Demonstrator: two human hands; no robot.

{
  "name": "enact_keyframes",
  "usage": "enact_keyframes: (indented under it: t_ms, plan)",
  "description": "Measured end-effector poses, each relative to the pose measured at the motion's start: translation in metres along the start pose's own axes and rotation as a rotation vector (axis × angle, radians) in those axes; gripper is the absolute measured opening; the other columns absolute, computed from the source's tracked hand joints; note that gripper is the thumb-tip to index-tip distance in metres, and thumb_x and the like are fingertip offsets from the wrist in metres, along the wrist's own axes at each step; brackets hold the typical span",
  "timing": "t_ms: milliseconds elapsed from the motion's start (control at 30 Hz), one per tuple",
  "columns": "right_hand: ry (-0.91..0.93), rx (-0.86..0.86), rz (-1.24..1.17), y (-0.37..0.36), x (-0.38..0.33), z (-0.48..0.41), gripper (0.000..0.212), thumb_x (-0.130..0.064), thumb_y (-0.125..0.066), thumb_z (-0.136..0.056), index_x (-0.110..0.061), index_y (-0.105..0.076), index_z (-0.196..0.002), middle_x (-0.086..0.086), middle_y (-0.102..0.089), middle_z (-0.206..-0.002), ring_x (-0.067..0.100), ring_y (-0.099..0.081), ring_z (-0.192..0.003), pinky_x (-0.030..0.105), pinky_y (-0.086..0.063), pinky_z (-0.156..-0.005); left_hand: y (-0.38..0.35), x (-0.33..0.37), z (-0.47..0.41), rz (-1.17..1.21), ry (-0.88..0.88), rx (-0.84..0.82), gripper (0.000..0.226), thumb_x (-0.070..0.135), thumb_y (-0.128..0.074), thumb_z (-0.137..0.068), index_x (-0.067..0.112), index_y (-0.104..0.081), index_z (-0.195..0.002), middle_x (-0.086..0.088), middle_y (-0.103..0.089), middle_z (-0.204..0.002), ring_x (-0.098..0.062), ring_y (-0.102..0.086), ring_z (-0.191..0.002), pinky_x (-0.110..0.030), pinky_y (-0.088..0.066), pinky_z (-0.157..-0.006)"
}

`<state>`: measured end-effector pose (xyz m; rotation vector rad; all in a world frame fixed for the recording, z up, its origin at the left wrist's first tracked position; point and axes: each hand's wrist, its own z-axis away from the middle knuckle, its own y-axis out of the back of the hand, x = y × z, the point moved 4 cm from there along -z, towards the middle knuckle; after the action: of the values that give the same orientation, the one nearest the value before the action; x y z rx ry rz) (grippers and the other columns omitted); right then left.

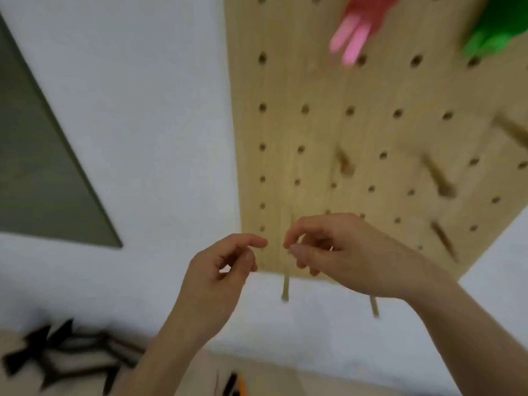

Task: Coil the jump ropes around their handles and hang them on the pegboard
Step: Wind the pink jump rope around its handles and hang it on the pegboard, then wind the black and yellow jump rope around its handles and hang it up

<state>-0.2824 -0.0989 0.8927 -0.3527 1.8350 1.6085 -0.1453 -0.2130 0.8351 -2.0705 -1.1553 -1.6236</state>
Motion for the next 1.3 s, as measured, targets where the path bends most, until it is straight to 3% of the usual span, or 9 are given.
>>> enact_keyframes:
  t_ms: [267, 400, 533, 667, 800, 1000, 1100, 1200, 1300]
  plan:
    - [-0.341, -0.433, 0.026, -0.218, 0.098, 0.036, 0.016, -0.036, -0.049, -0.095, -0.030, -0.061, -0.104, -0.017, -0.059, -0.088, 0.005, -0.059, -0.079, 0.022, -0.046, -0.071, 0.030, -0.181, 0.154, -0.178, 0.514, -0.057, 0.050, -0.015, -0.047, -0.078, 0.030, -0.069, -0.076, 0.023, -0.066, -0.071, 0.001, -0.058, -0.064, -0.011, -0.043, -0.059]
    - [-0.518, -0.507, -0.045, -0.320, 0.161, 0.074, 0.027, -0.031, -0.052, -0.093, -0.024, -0.060, -0.118, -0.010, -0.060, -0.097, 0.014, -0.060, -0.094, 0.025, -0.045, -0.083, 0.017, -0.264, 0.238, -0.168, 0.765, -0.099, 0.044, -0.007, -0.047, -0.085, 0.029, -0.069, -0.073, 0.016, -0.068, -0.068, -0.001, -0.058, -0.060, -0.016, -0.045, -0.059]
    - [-0.699, -0.491, -0.139, -0.425, 0.236, 0.122, 0.029, -0.020, -0.051, -0.092, -0.024, -0.057, -0.120, -0.004, -0.061, -0.100, 0.018, -0.057, -0.088, 0.024, -0.045, -0.071, -0.022, -0.355, 0.320, -0.176, 0.952, -0.151, 0.038, -0.001, -0.048, -0.088, 0.029, -0.068, -0.074, 0.007, -0.070, -0.069, -0.011, -0.062, -0.068, -0.023, -0.045, -0.063]
    - [-0.850, -0.453, -0.275, -0.553, 0.333, 0.173, 0.030, -0.014, -0.052, -0.092, -0.023, -0.056, -0.120, -0.005, -0.060, -0.092, 0.016, -0.052, -0.074, 0.026, -0.041, -0.066, -0.088, -0.472, 0.397, -0.328, 0.993, -0.329, 0.028, 0.009, -0.053, -0.087, 0.033, -0.064, -0.078, 0.009, -0.070, -0.081, -0.009, -0.063, -0.080, -0.012, -0.041, -0.066]
    - [-0.983, -0.402, -0.453, -0.691, 0.437, 0.220, 0.034, -0.005, -0.050, -0.089, -0.031, -0.055, -0.111, -0.003, -0.064, -0.101, 0.014, -0.054, -0.074, 0.029, -0.043, -0.068, -0.167, -0.618, 0.469, -0.512, 0.939, -0.540, 0.031, 0.009, -0.048, -0.087, 0.023, -0.065, -0.109, 0.005, -0.064, -0.115, -0.015, -0.054, -0.110, -0.024, -0.041, -0.091]
    - [-0.995, -0.338, -0.586, -0.824, 0.532, 0.266, 0.047, 0.002, -0.042, -0.092, -0.041, -0.052, -0.109, -0.019, -0.066, -0.109, 0.023, -0.062, -0.082, 0.026, -0.047, -0.065, -0.236, -0.811, 0.534, -0.818, 0.852, -0.722, 0.071, 0.013, -0.052, -0.087, 0.020, -0.017, -0.148, -0.001, -0.013, -0.157, -0.024, -0.015, -0.141, -0.035, -0.032, -0.108]
    - [-0.944, -0.314, -0.591, -0.847, 0.550, 0.267, 0.052, 0.002, -0.042, -0.093, -0.048, -0.049, -0.105, -0.025, -0.065, -0.107, 0.012, -0.063, -0.087, 0.026, -0.048, -0.073, -0.250, -0.862, 0.552, -0.968, 0.853, -0.784, 0.056, 0.017, -0.054, -0.087, 0.021, -0.032, -0.139, -0.002, -0.031, -0.148, -0.025, -0.023, -0.137, -0.043, -0.034, -0.104]
    - [-0.936, -0.287, -0.614, -0.851, 0.548, 0.267, 0.054, 0.003, -0.042, -0.092, -0.049, -0.049, -0.105, -0.023, -0.065, -0.109, 0.006, -0.062, -0.095, 0.031, -0.048, -0.084, -0.256, -0.866, 0.574, -0.952, 0.924, -0.870, 0.014, 0.022, -0.046, -0.091, 0.023, -0.049, -0.104, -0.003, -0.061, -0.106, -0.025, -0.053, -0.111, -0.048, -0.031, -0.107]
    - [-0.895, -0.288, -0.603, -0.832, 0.524, 0.262, 0.056, 0.003, -0.043, -0.091, -0.049, -0.046, -0.112, -0.027, -0.058, -0.116, 0.007, -0.060, -0.106, 0.026, -0.048, -0.084, -0.251, -0.822, 0.578, -0.616, 0.968, -0.786, 0.005, 0.032, -0.043, -0.095, 0.029, -0.046, -0.093, -0.001, -0.063, -0.078, -0.025, -0.061, -0.075, -0.043, -0.053, -0.077]
